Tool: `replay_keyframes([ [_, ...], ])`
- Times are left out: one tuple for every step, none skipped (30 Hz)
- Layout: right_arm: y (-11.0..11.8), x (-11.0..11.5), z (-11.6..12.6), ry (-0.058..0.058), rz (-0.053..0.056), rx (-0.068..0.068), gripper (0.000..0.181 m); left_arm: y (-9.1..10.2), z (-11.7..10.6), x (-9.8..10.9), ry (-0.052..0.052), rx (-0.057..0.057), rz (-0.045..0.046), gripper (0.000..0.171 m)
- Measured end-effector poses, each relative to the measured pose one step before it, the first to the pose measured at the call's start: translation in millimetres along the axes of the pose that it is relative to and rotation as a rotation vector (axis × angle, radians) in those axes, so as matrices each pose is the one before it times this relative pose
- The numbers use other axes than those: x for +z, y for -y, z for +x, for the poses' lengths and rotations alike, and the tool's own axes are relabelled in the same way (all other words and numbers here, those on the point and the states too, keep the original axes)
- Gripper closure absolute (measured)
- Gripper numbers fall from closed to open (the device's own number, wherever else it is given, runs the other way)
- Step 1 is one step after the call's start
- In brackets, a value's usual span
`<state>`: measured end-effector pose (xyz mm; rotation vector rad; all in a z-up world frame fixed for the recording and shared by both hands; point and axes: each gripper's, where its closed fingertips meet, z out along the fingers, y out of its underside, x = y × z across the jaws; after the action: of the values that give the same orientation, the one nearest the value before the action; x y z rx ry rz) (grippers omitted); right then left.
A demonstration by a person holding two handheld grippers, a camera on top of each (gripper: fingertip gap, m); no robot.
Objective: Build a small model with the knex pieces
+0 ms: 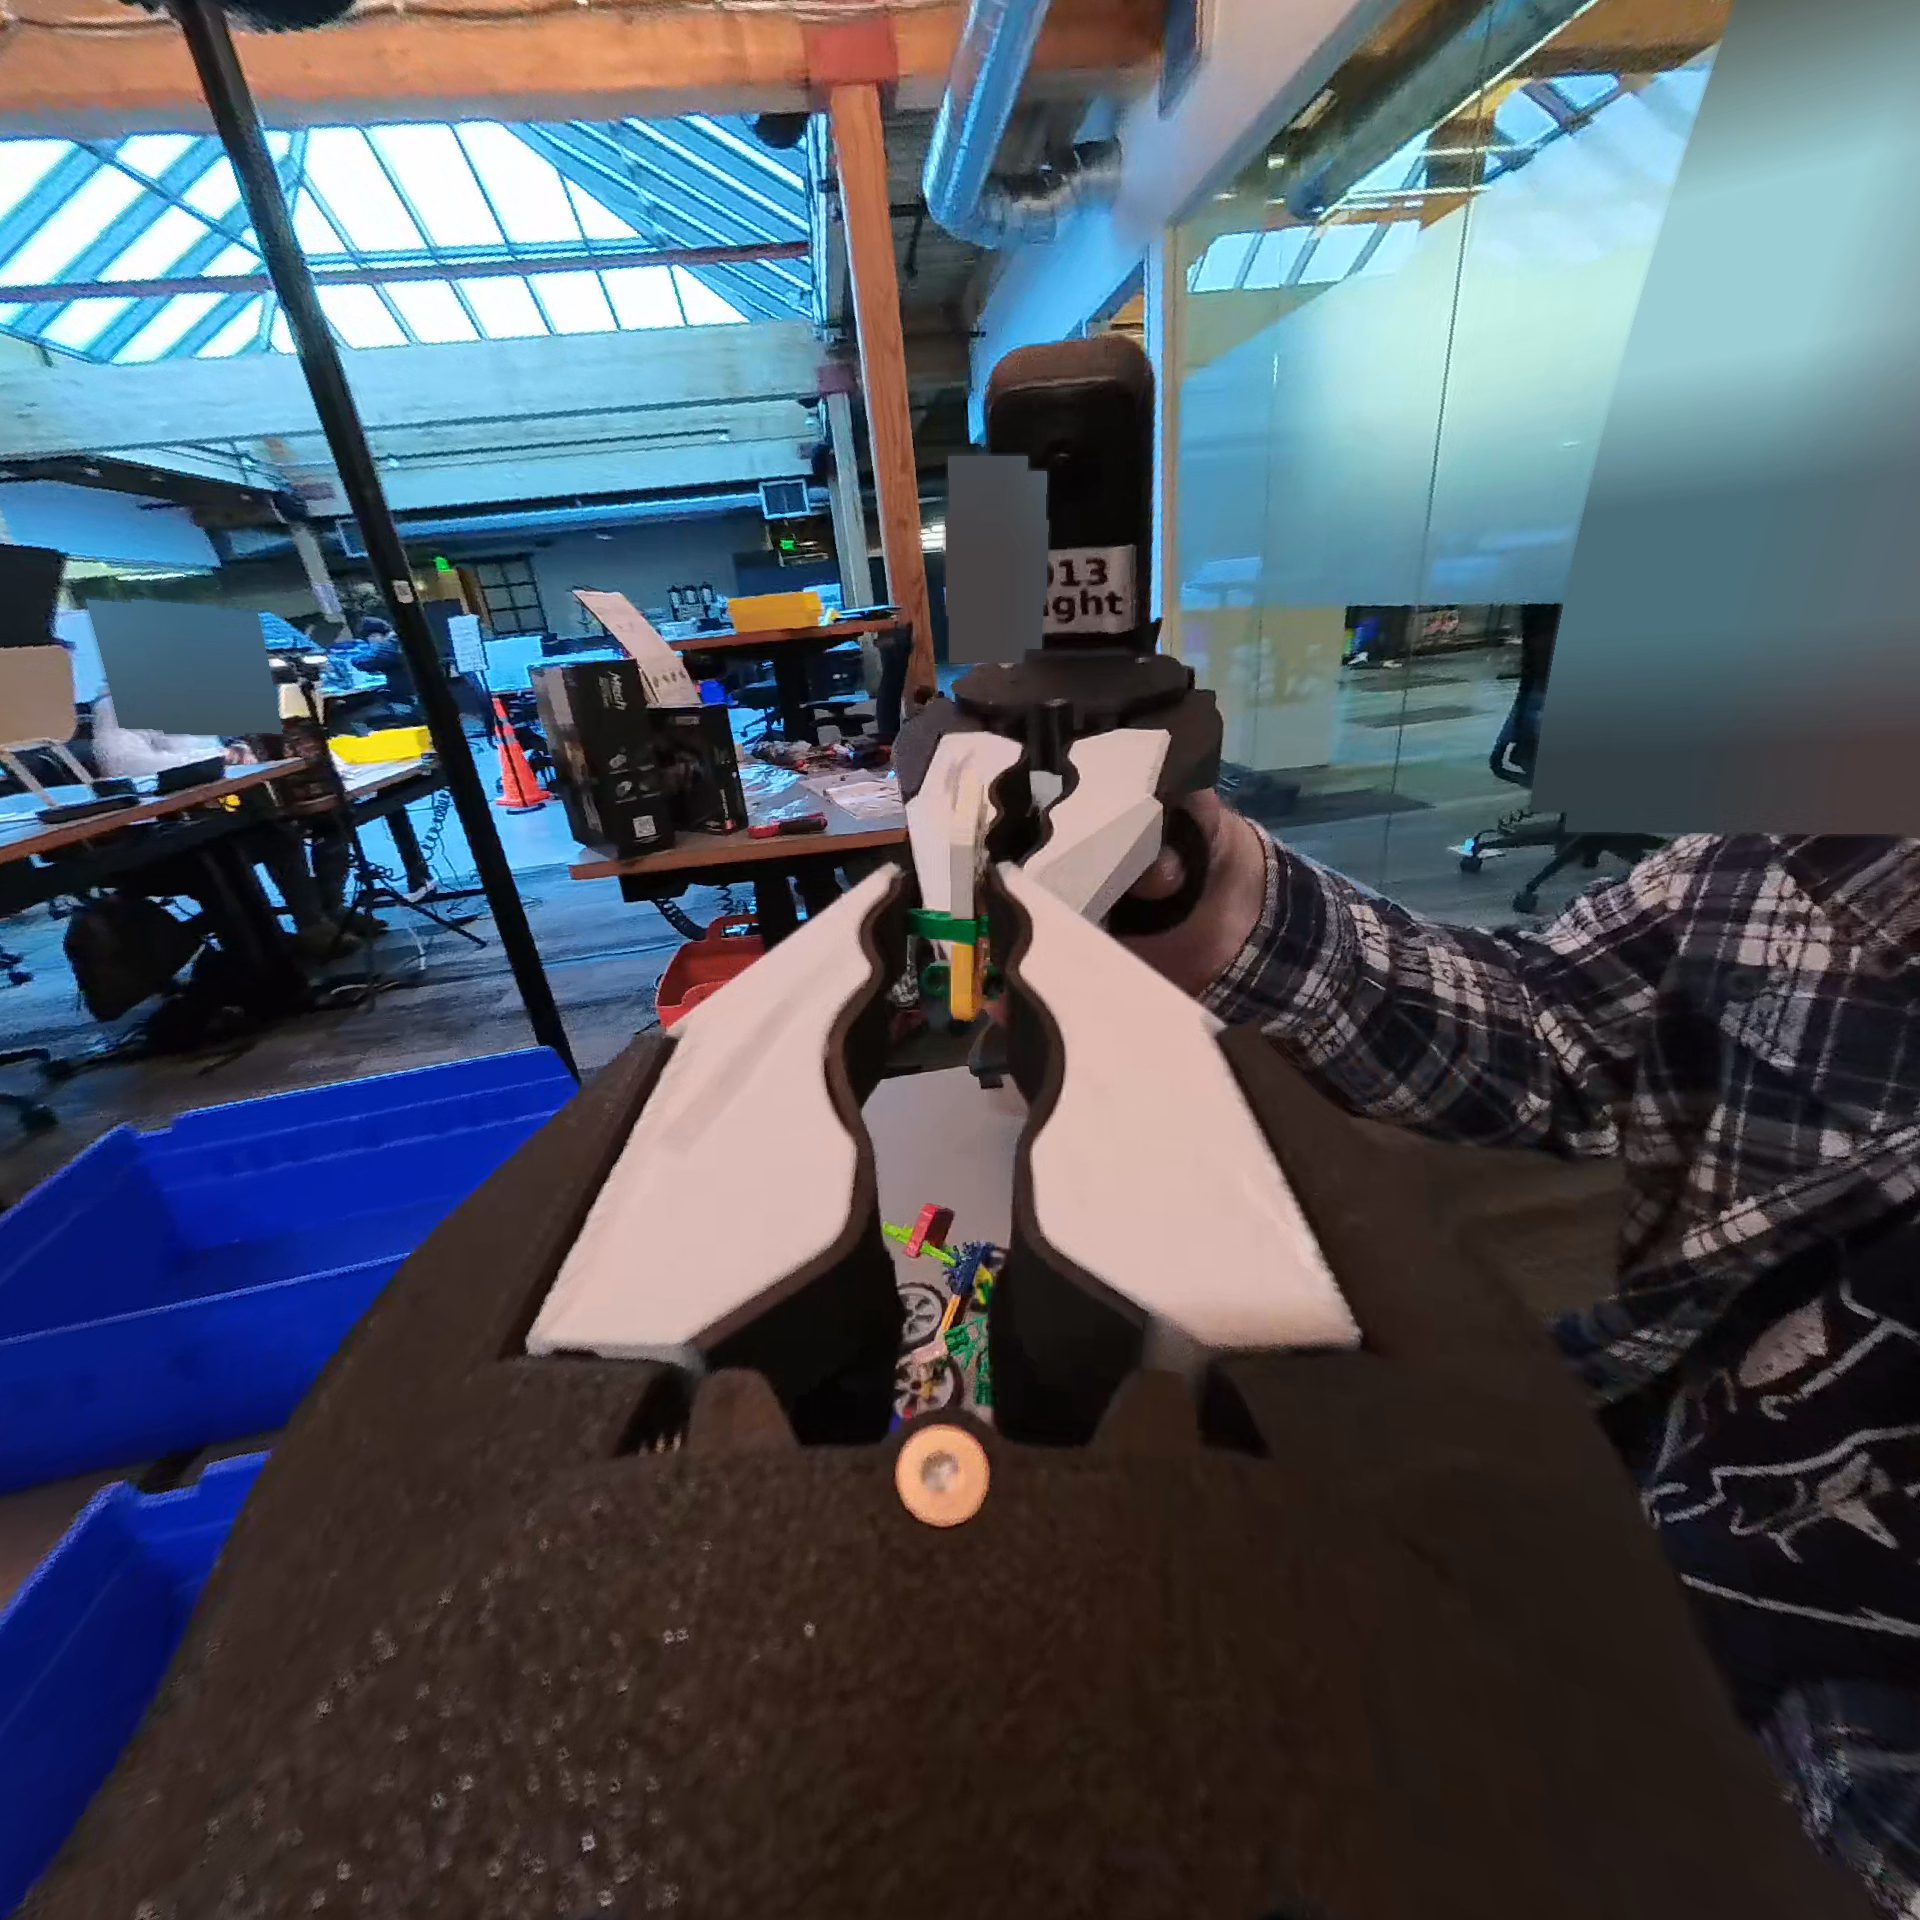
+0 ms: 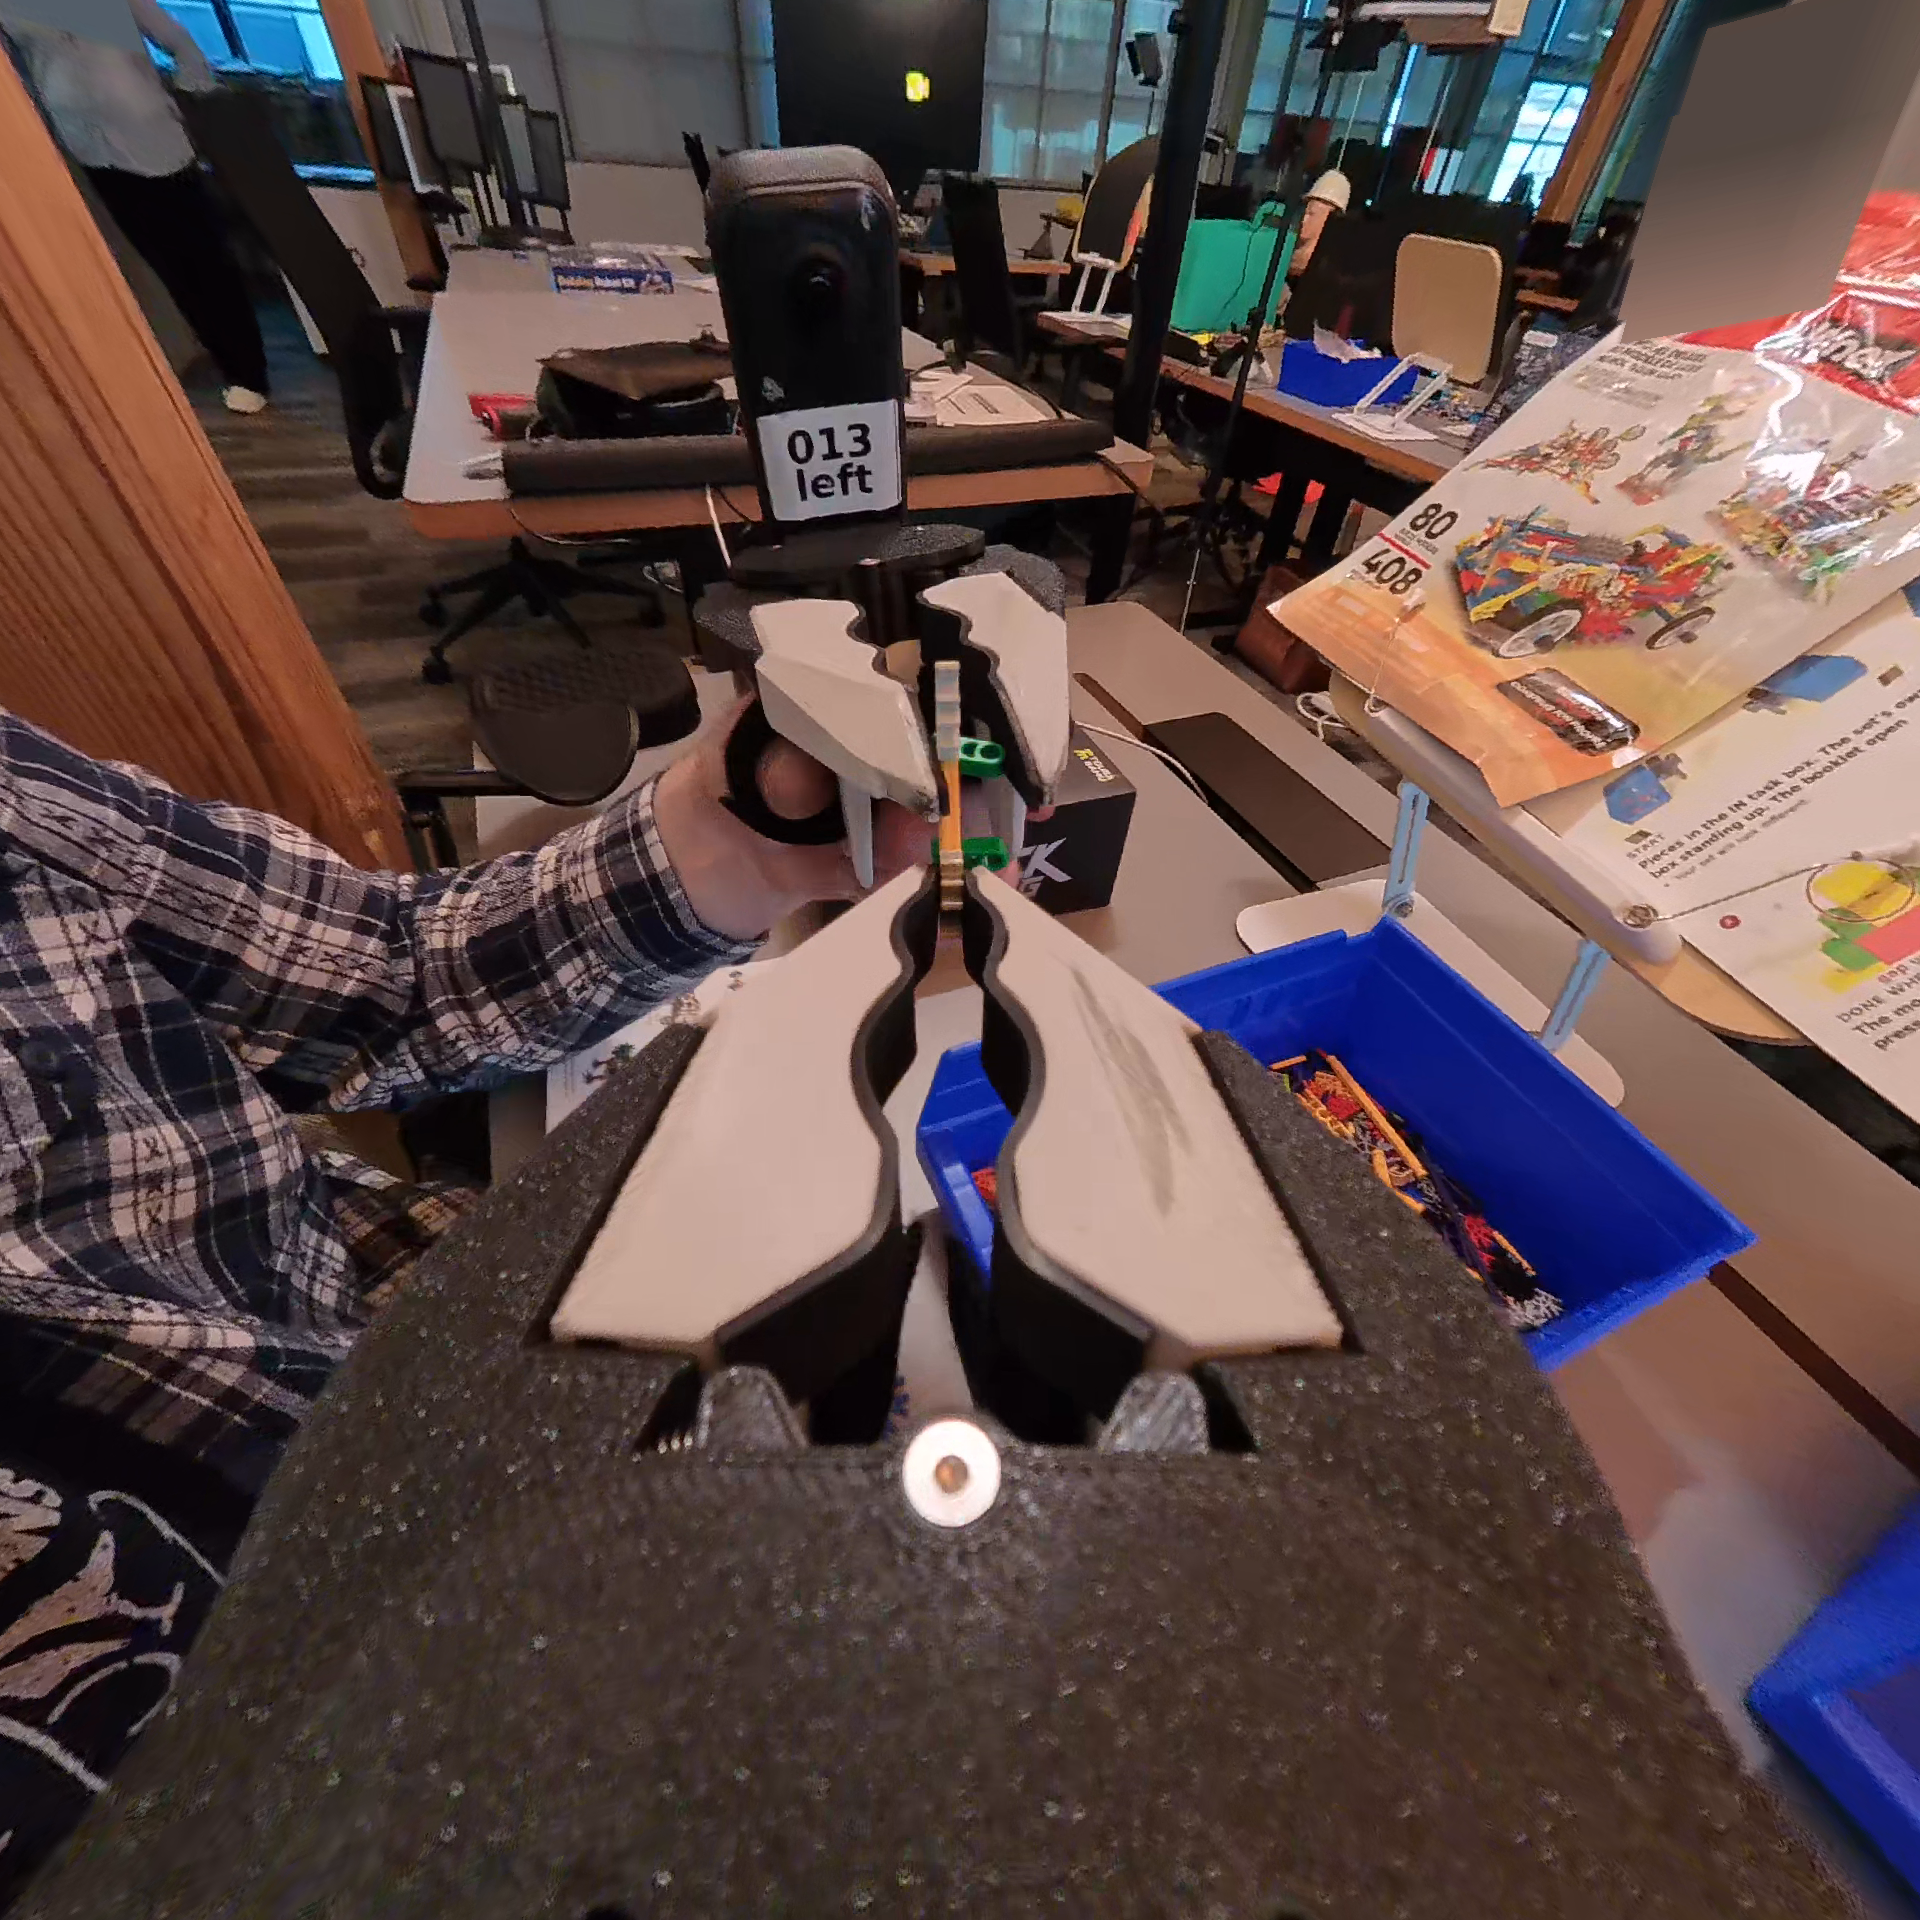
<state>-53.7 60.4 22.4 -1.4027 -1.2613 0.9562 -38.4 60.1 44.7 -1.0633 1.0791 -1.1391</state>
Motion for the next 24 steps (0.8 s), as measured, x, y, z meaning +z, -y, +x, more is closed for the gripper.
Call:
replay_keyframes([
  [-0.15, -0.16, -0.17, -0.0059, -0.0075, -0.0094, 0.178, -0.42, 0.12, -0.17, 0.0038, 0.012, -0.00534, 0.159],
  [-0.3, -0.08, -0.41, -0.0033, -0.0064, -0.0069, 0.178, -0.24, 0.72, -0.08, 0.0014, 0.0138, -0.00514, 0.16],
  [-0.48, -0.14, -0.11, -0.0042, -0.0068, -0.0051, 0.179, -0.94, -0.06, -0.17, 0.0061, 0.0143, -0.01068, 0.16],
  [-1.04, -0.06, 0.74, -0.0098, -0.0091, -0.0068, 0.179, -1.62, -0.98, 0.08, 0.0148, 0.0197, -0.0153, 0.16],
  [-0.88, -0.04, -0.04, -0.0049, -0.0073, -0.0083, 0.179, -0.7, 0.42, -0.08, 0.0042, 0.0172, -0.00923, 0.159],
  [0.16, -0.44, -1.33, 0.0033, -0.0014, -0.0067, 0.179, 0.64, 1.63, -0.05, -0.0075, 0.0035, 0.00196, 0.16],
  [1.02, -0.58, -0.96, -0.0014, 0.0029, -0.0084, 0.178, 1.58, 1.06, 0.19, -0.005, -0.0034, 0.00999, 0.16],
  [1.71, -0.44, -0.7, -0.0079, 0.0068, -0.0162, 0.178, 2.79, 1.25, 0.25, -0.007, -0.0056, 0.01967, 0.16],
  [2.92, -0.67, -1.11, -0.0049, 0.0157, -0.017, 0.178, 3.83, 1.55, 0.03, -0.0146, -0.0183, 0.02991, 0.16],
  [3.92, -0.67, -1.26, 0.0003, 0.0239, -0.006, 0.176, 4.0, 0.89, -0.01, -0.0126, -0.0185, 0.0355, 0.16],
  [3.09, -0.47, -1.0, 0.0028, 0.0214, 0.0041, 0.173, 3.68, -0.04, 0.05, -0.0082, -0.0168, 0.03761, 0.16],
  [1.63, -0.24, -0.53, 0.0026, 0.0142, 0.0066, 0.17, 1.94, -1.09, 0.15, -0.0031, -0.0135, 0.02754, 0.16],
  [0.79, -0.24, 0.14, -0.0041, 0.0083, 0.0005, 0.169, 1.3, -1.85, 0.07, 0.0012, -0.0158, 0.02192, 0.161],
  [0.46, -0.48, 0.76, -0.0114, 0.0054, -0.0112, 0.175, 0.98, 0.74, 0.16, -0.0134, -0.0167, 0.01738, 0.16],
  [1.41, -0.94, 1.31, -0.0163, 0.0082, -0.0183, 0.178, 0.8, 2.31, 0.47, -0.0178, -0.0091, 0.01274, 0.16],
  [1.18, -0.84, 0.82, -0.013, 0.0045, -0.009, 0.178, 0.74, -0.14, 0.48, 0.0036, 0.0065, 0.00641, 0.16],
  [0.6, -0.28, -0.23, -0.0042, -0.0011, -0.0009, 0.178, 0.52, 0.44, 0.28, 0.004, 0.0128, 0.00271, 0.16],
  [0.12, -0.38, -0.51, -0.001, -0.0035, -0.0066, 0.179, -0.07, 0.94, 0.36, -0.0011, 0.0081, -0.0037, 0.16],
  [-0.45, -0.62, 0.2, -0.0051, -0.0079, -0.0102, 0.179, -1.16, -0.38, 0.17, 0.0075, 0.0123, -0.013, 0.16],
  [-0.95, -0.74, 0.71, -0.006, -0.011, -0.0089, 0.179, -1.67, -0.36, -0.01, 0.0088, 0.0192, -0.0185, 0.16],
  [-1.0, -0.44, 0.21, -0.0029, -0.0101, -0.0075, 0.179, -2.05, 0.06, -0.15, 0.0055, 0.0168, -0.02127, 0.159],
  [-0.67, -0.38, 0.06, -0.0039, -0.0082, -0.0076, 0.179, -1.77, 0.51, -0.5, 0.0017, 0.0144, -0.02094, 0.158],
  [-0.75, -0.43, 0.56, -0.0081, -0.0093, -0.0092, 0.179, -1.03, -0.13, -0.69, 0.0081, 0.0186, -0.01745, 0.156],
  [-0.87, -0.3, 0.45, -0.0078, -0.0127, -0.0116, 0.179, -1.47, -0.23, -0.35, 0.0112, 0.0241, -0.02091, 0.156],
])
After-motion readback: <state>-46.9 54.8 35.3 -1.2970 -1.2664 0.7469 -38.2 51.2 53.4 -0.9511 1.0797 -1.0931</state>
